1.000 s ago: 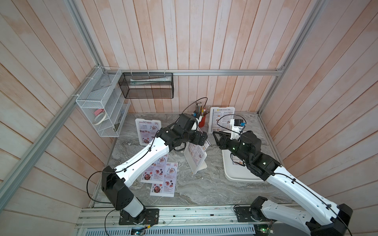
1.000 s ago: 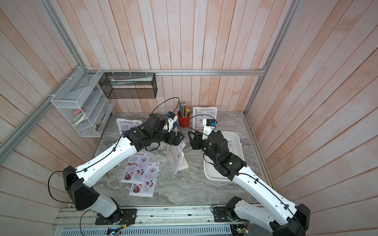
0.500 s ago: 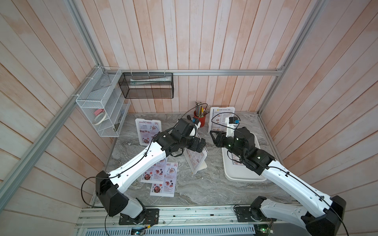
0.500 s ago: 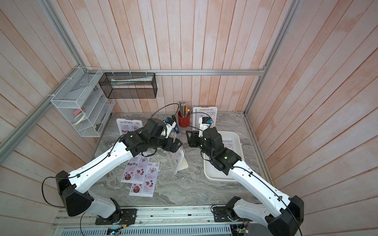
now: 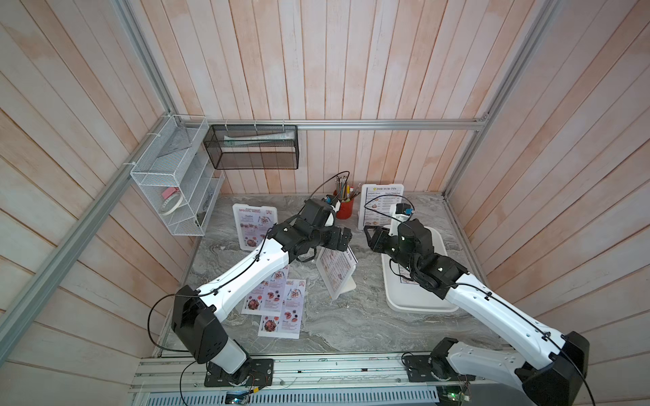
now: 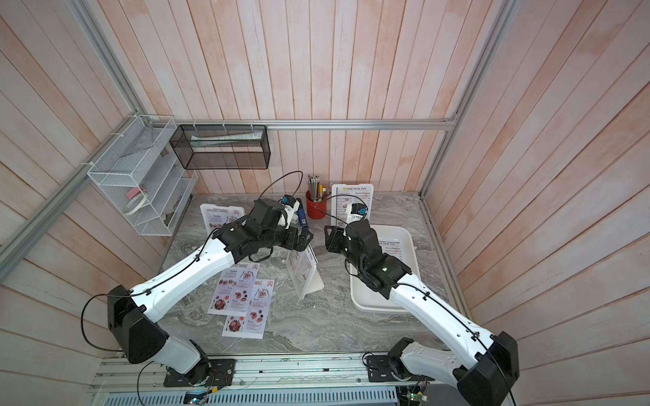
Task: Replace the menus in the menu holders
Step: Insert the menu into the menu holder.
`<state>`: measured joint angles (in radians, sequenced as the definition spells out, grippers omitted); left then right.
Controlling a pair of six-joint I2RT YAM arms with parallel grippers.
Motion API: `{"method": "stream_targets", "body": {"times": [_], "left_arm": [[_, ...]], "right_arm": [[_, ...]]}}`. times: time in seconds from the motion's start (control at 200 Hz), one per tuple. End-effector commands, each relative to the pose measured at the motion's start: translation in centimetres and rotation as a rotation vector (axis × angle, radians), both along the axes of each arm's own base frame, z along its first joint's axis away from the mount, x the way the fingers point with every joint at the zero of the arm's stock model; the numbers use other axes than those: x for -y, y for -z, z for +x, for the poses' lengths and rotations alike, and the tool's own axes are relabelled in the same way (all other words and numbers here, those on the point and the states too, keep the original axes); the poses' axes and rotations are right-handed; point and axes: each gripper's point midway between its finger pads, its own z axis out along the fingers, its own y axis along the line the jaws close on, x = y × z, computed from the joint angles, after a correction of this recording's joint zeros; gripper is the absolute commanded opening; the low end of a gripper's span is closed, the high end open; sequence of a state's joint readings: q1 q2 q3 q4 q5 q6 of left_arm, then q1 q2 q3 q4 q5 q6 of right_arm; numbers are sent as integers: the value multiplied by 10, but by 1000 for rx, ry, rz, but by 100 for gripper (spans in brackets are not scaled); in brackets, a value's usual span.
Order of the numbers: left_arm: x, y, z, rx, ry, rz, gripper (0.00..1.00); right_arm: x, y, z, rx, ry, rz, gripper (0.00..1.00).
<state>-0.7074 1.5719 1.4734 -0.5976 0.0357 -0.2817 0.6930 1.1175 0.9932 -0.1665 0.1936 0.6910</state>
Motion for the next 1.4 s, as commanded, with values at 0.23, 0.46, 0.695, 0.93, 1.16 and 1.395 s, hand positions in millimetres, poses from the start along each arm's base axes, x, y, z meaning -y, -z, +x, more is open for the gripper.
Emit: {"method": "stream_targets", "body": {"times": [0.23, 0.46, 0.695, 0.93, 1.16, 1.395], "left_arm": [[-5, 23, 2, -35, -20, -6, 100], [-11, 30, 0, -48, -33, 12, 100], [-20, 33, -1, -53, -51, 15, 100], [-26, 31, -5, -47, -55, 12, 100], [-20, 1, -4, -8, -41, -47, 100], [-28, -24, -6, 36, -64, -95, 100]], "right_arm": [[12, 11, -3, -29, 50, 13, 42], [7, 13, -2, -32, 28, 13, 41], [8, 10, -4, -27, 28, 20, 42], [4, 17, -2, -45, 20, 18, 41], [0, 12, -2, -45, -2, 20, 41], [-17, 19, 1, -89, -67, -11, 27]]}}
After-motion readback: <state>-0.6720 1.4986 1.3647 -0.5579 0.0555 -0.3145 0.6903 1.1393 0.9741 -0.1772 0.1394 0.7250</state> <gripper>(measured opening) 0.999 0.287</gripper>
